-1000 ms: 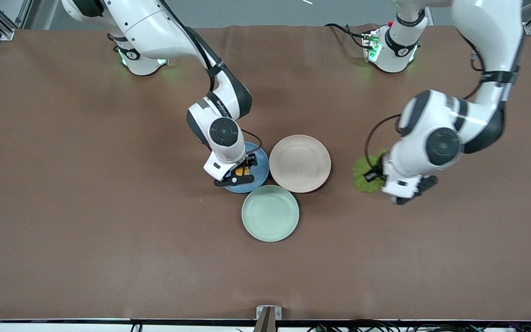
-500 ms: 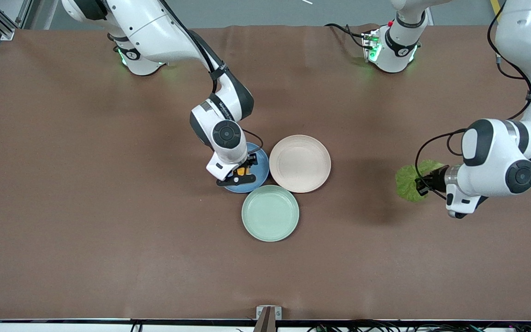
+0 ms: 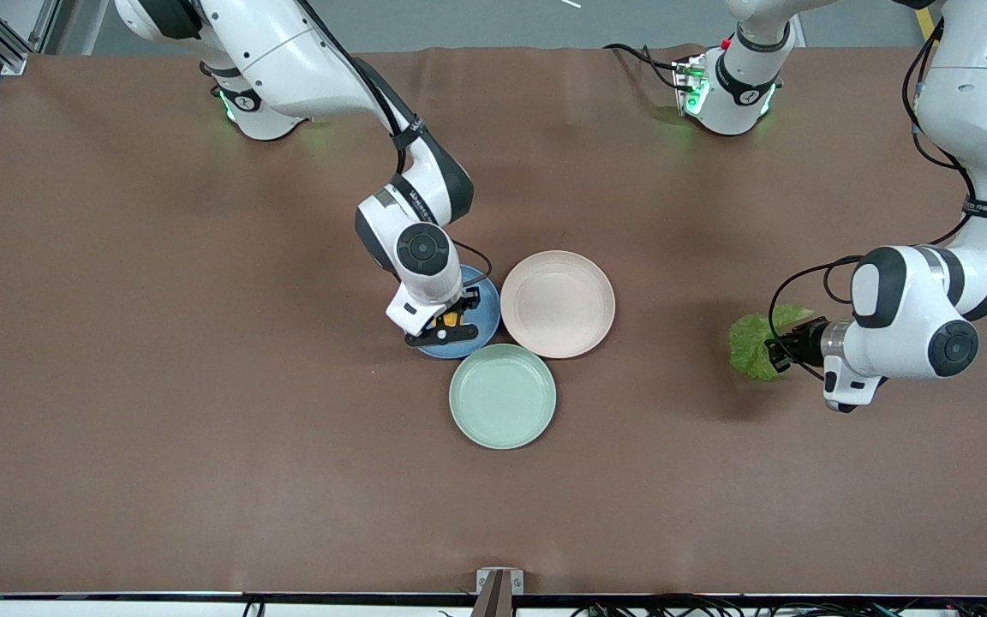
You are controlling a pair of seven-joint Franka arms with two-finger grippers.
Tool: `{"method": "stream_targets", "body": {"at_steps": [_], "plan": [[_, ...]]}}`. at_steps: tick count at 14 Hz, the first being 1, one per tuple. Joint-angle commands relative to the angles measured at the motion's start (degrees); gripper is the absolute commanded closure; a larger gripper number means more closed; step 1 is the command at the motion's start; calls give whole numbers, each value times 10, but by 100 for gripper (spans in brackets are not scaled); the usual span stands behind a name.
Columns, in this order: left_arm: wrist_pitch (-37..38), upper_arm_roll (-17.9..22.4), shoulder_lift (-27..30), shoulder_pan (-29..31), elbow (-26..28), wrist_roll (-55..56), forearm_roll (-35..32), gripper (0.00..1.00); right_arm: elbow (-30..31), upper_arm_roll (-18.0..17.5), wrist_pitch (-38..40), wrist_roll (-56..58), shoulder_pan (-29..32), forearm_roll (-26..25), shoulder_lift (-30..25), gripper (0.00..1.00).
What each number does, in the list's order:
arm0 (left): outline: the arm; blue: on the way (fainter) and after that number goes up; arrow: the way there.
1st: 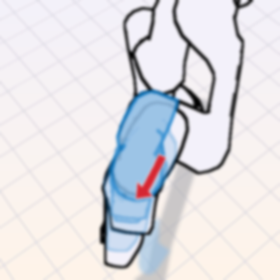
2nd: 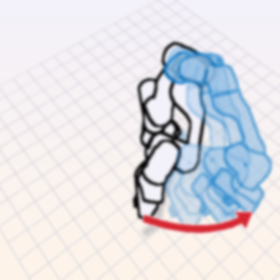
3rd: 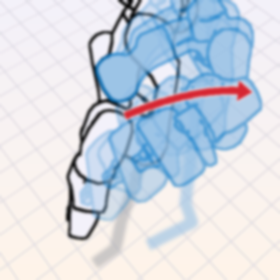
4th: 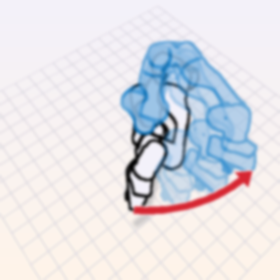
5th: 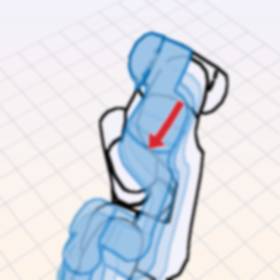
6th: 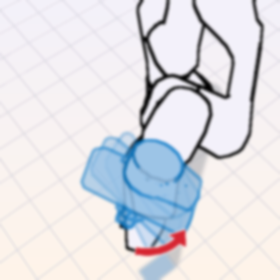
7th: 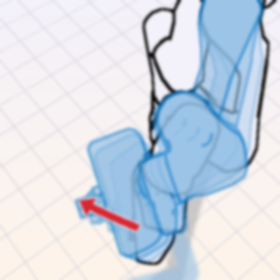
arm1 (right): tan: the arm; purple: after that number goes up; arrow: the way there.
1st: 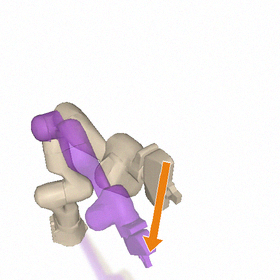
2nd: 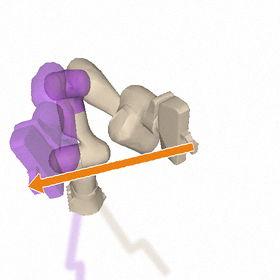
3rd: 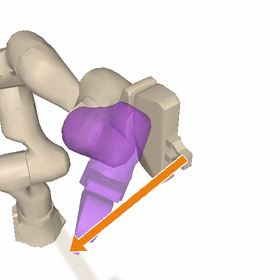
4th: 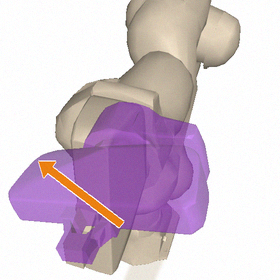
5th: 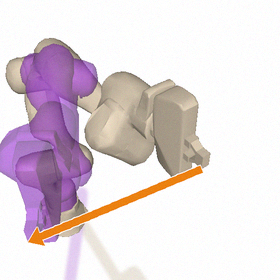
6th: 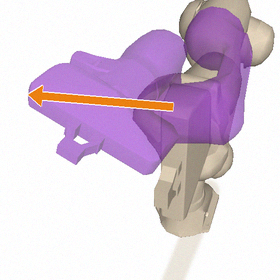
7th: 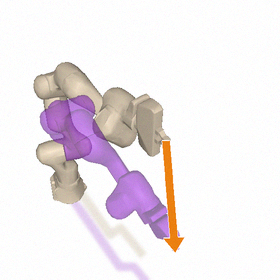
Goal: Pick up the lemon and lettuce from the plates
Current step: 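Carry the lettuce off the white plate with the left gripper and lower it, then lift the lemon off the blue plate with the right gripper while the left gripper withdraws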
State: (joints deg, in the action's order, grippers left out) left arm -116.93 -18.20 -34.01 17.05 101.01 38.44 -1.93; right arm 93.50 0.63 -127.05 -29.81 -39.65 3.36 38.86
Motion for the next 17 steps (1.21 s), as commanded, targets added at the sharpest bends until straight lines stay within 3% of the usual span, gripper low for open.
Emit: {"method": "stream_targets", "body": {"at_steps": [1, 4, 7, 9, 12, 14, 17], "plan": [[6, -3, 10, 6, -7, 5, -11, 1, -2, 2, 75, 13, 20, 9, -57, 83], [55, -7, 75, 3, -27, 8, -11, 0, -1, 3, 187, 119, 104, 9, -138, 85], [200, -11, 80, 2, -157, 6, -2, 0, 32, 4, 233, 179, 200, 8, -176, 85], [259, -22, 81, 0, -214, 6, -3, 0, 55, 4, 230, 225, 268, 4, -178, 85], [271, -46, 114, 3, -217, 7, -4, 0, 90, 5, 184, 254, 341, -10, -173, 84], [289, -55, 145, 3, -216, 4, -4, 0, 128, 4, 128, 266, 369, -45, -172, 84], [298, -62, 184, 1, -215, -28, -11, 0, 160, 4, 55, 300, 410, -55, -154, 83]]}}
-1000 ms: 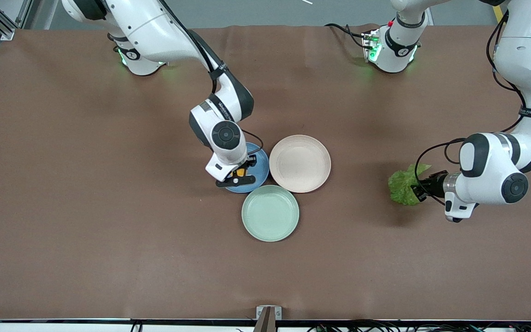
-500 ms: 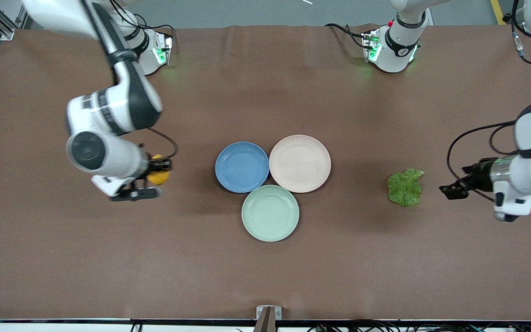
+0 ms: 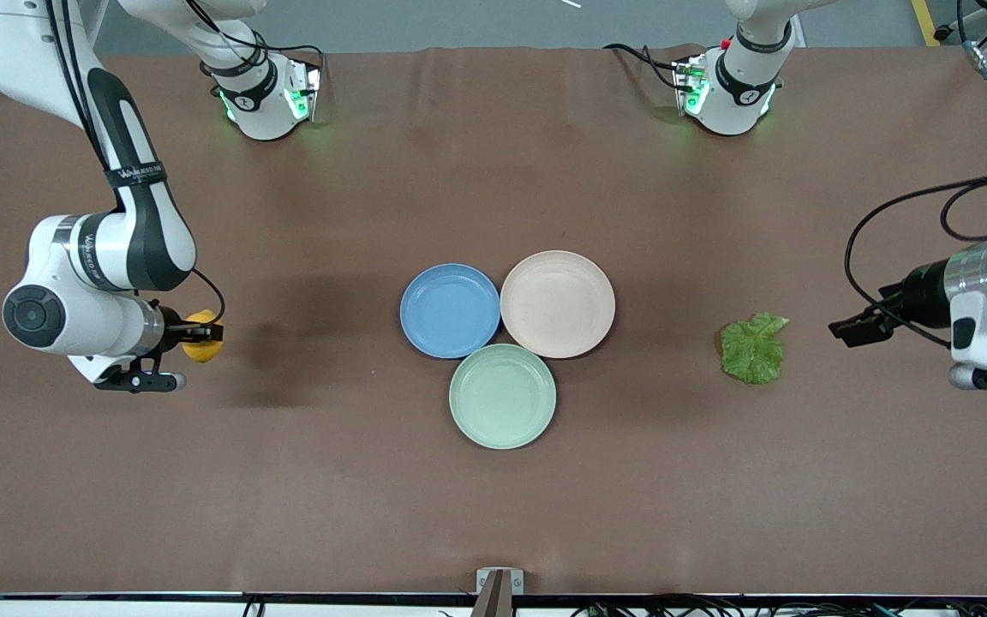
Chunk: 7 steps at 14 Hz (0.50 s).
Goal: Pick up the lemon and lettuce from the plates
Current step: 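Lift the lemon off the blue plate with the right gripper while the left gripper withdraws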
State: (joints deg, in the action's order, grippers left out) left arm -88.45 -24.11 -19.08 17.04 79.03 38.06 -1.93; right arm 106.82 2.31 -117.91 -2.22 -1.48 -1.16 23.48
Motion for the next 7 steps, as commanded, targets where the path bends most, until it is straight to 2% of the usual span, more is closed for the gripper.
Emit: {"method": "stream_targets", "body": {"at_steps": [1, 5, 7], "plan": [[14, -2, 45, 0, 5, -51, -12, 0, 29, -12, -53, 45, 38, -10, 12, 83], [14, -2, 51, 4, 2, -140, -67, 0, 37, -12, -102, 51, 60, -10, 49, 81], [14, 2, 64, 4, 2, -167, -70, 0, 49, -12, -132, 50, 62, -10, 59, 78]]}}
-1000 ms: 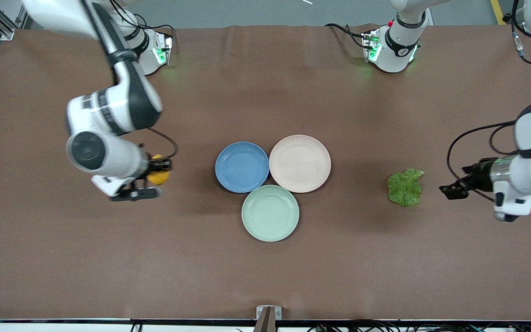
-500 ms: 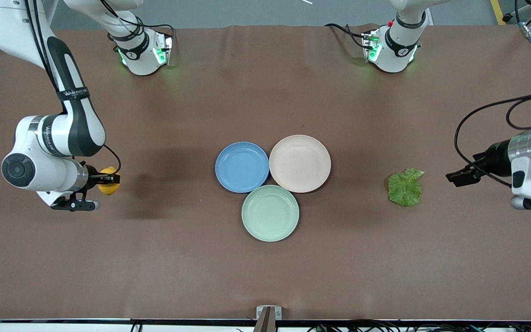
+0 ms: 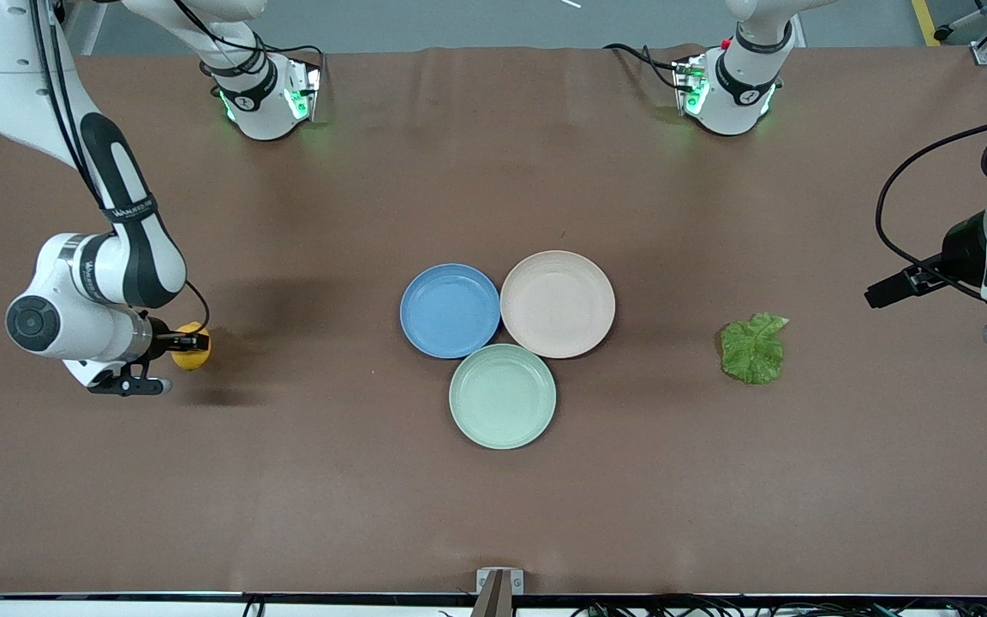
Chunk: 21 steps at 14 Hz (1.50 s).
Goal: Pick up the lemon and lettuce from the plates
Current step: 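Lower the lemon onto the table and open the right gripper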
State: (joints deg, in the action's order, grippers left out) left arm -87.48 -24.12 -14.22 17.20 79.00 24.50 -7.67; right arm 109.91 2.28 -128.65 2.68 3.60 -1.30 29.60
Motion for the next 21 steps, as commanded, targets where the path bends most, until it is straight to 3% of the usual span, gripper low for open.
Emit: {"method": "stream_targets", "body": {"at_steps": [1, 2, 3, 4, 5, 9, 14, 17, 19, 21], "plan": [[5, 5, 23, 4, 2, -47, -16, 0, 19, -12, -29, 1, 11, -8, 1, 76], [5, 6, 32, 6, 2, -64, -16, 0, 20, -12, -28, 1, 11, -8, 1, 71], [5, 7, 38, 8, 2, -80, -16, 0, 21, -12, -25, 1, 11, -8, 0, 49], [6, 7, 40, 17, 2, -94, -18, 0, 21, -12, -22, 1, 11, -8, -3, 16], [6, 6, 47, 26, 2, -102, -16, 0, 20, -12, -13, 1, 11, -7, -8, 1], [18, 4, 63, 42, 5, -112, -3, 0, 11, -15, 71, -3, 5, -7, -92, 1], [42, 5, 84, 43, 8, -118, 19, 0, -48, -17, 265, -5, -2, -7, -214, 1], [49, 6, 97, 46, 12, -119, 43, 0, -57, -18, 317, -2, -3, -6, -279, 0], [26, 27, 134, 35, 62, -121, 67, 0, -65, -18, 352, 1, -3, -4, -311, 0], [4, 82, 175, -13, 121, -140, 83, 0, -102, -19, 406, 1, -3, 1, -326, 0]]}}
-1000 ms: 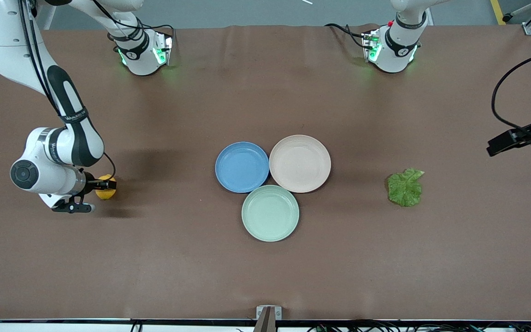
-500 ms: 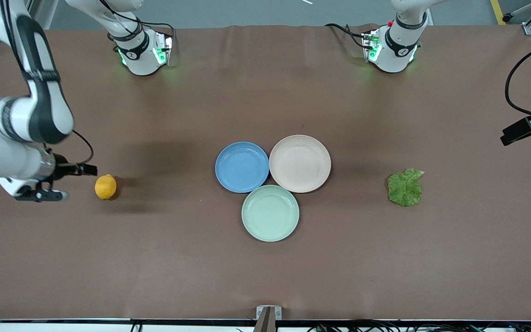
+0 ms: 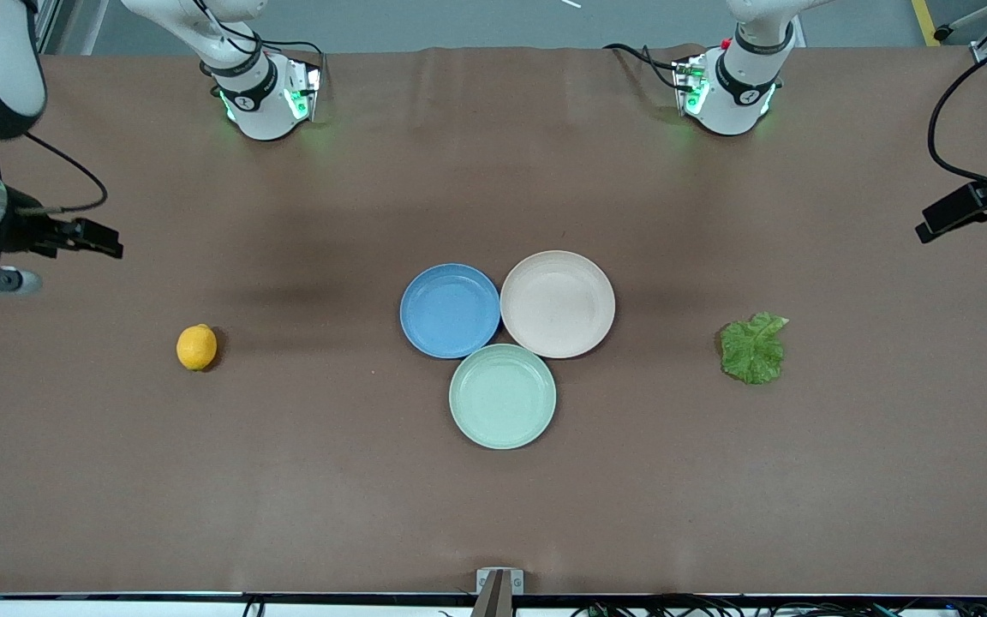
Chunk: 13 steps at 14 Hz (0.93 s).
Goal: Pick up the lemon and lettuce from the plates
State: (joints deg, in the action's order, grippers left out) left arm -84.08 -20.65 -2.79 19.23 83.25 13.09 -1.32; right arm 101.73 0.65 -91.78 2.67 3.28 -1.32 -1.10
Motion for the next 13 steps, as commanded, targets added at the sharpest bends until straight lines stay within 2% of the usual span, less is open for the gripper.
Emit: {"method": "stream_targets", "body": {"at_steps": [1, 7, 9, 13], "plan": [[-40, 72, 85, -59, 108, -26, 20, 0, -47, -3, 65, 1, 1, 2, -19, 0], [-45, 171, 133, -184, 166, -27, 21, 0, -135, -2, 113, -1, 0, 11, -17, 0], [-48, 174, 133, -195, 162, -28, 19, 0, -170, -1, 109, -2, 0, 11, -10, 0], [-64, 168, 118, -196, 148, -31, 16, 0, -232, 0, 106, -2, 0, 9, 39, 0]]}}
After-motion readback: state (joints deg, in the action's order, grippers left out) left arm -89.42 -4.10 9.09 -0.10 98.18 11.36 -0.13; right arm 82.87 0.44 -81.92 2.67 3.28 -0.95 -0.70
